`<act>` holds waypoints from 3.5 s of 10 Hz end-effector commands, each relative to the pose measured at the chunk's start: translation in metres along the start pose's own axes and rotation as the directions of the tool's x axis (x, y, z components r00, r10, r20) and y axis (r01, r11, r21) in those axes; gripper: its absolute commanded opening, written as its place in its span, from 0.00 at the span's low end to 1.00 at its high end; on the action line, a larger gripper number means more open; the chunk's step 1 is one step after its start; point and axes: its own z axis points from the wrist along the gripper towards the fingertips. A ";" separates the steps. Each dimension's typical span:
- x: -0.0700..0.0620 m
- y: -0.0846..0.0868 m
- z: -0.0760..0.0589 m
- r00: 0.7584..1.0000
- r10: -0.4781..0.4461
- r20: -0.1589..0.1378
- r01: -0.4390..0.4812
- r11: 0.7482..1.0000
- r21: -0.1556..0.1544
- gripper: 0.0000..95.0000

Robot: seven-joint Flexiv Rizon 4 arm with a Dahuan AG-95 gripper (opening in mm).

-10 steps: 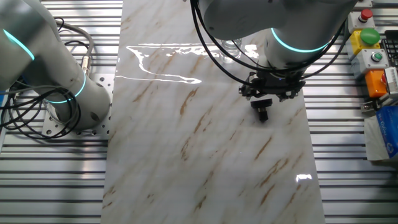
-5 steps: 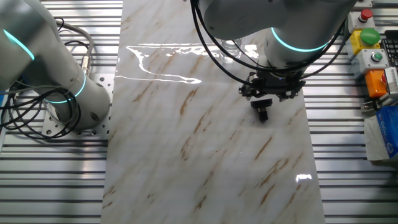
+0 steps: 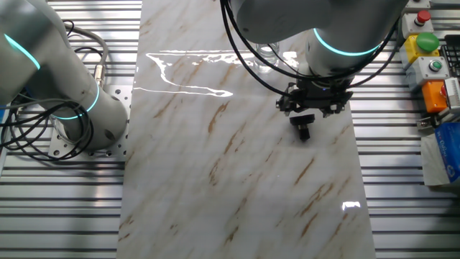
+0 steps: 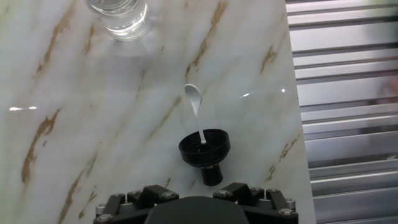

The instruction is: Screw the lid onto the jar

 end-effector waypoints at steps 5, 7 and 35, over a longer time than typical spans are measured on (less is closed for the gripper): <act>0.000 0.000 -0.001 1.000 0.002 -0.001 -0.002 1.000 -0.001 0.80; 0.000 0.000 -0.001 1.000 -0.008 -0.007 0.008 1.000 -0.001 0.80; 0.000 -0.001 -0.001 0.996 -0.087 -0.004 0.087 0.996 -0.019 0.80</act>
